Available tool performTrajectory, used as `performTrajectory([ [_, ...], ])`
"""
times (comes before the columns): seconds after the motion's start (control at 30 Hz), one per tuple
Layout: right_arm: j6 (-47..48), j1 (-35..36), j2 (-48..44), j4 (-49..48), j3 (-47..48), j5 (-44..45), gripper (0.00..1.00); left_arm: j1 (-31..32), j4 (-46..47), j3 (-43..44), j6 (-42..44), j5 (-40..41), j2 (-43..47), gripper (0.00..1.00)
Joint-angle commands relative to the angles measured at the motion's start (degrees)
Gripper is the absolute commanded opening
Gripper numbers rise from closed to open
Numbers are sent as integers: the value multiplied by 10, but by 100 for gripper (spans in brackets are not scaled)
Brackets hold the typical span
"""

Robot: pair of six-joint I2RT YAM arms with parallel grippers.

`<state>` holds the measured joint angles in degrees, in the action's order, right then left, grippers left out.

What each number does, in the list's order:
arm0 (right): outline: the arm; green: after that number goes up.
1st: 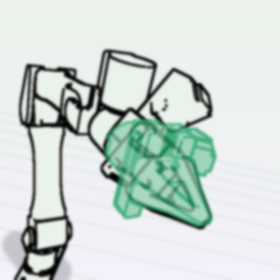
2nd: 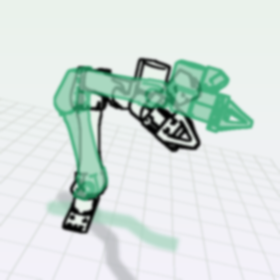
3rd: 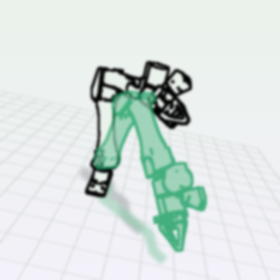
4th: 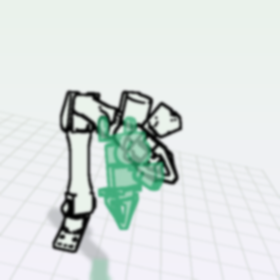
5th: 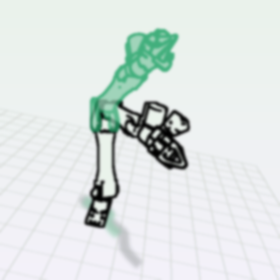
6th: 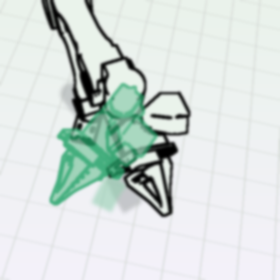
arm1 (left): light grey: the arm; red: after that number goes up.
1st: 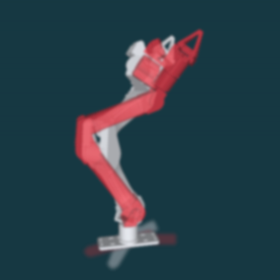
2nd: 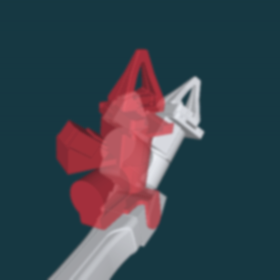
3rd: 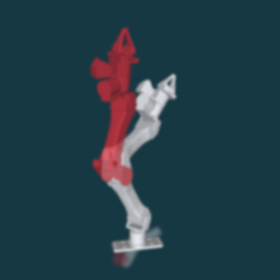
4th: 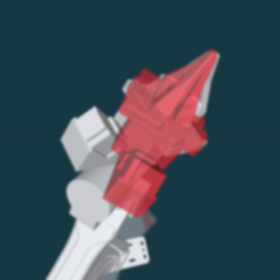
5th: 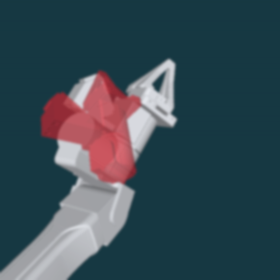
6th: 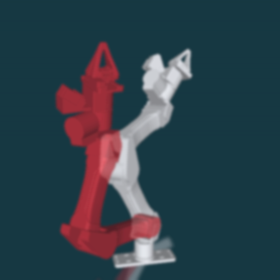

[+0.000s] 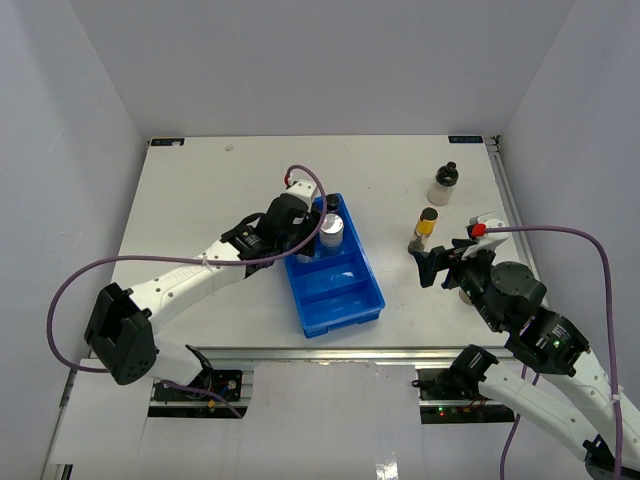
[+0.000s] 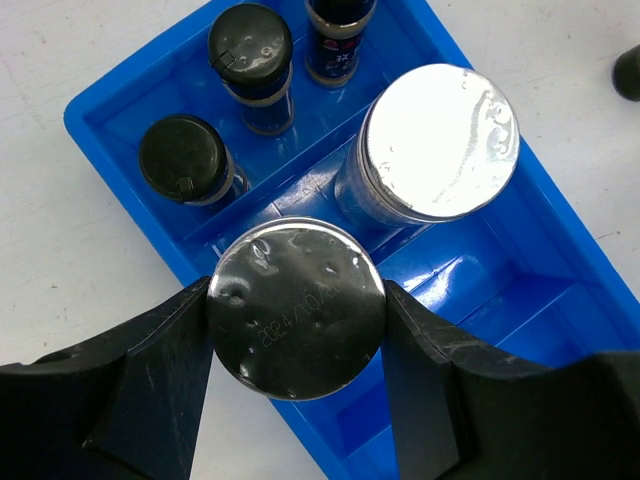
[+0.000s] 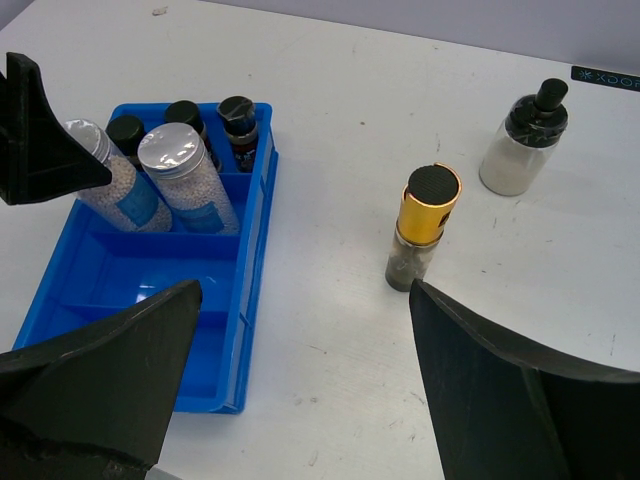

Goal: Organize the condiment bottles

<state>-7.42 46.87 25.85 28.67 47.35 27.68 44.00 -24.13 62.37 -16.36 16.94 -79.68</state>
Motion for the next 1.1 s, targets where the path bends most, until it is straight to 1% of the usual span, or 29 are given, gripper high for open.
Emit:
performTrajectory([
  [0.0,-7,-2,-1,-11,6,-4,91,2,18,9,-2,-7,-5,72],
  [0.3,-9,-3,9,-6,26,-6,91,2,-13,40,4,-17,9,88],
  [0.37,-17,-3,15,-4,26,-1,91,1,-44,57,5,-24,11,98],
  [0.53,-50,-3,56,16,44,1,92,1,-92,98,8,-39,41,98],
  [0.63,-88,-2,85,42,50,6,92,1,-135,149,10,-46,45,98],
  [0.7,-125,-3,105,75,53,33,92,1,-170,198,11,-48,42,98],
  [0.77,-158,-3,127,115,61,76,91,1,-198,219,7,-35,43,98],
  [0.87,-210,-3,154,185,73,118,90,1,-221,213,-7,-8,68,98],
  [0.97,-275,-3,157,223,75,180,90,-3,-221,162,-41,48,111,98],
  [1.0,-301,-3,156,240,75,199,91,-6,-224,144,-58,85,129,98],
  [1.03,-319,-3,154,257,77,215,91,-13,-225,131,-69,100,146,98],
  [1.07,-334,-3,153,270,78,227,92,-22,-223,119,-74,96,160,98],
])
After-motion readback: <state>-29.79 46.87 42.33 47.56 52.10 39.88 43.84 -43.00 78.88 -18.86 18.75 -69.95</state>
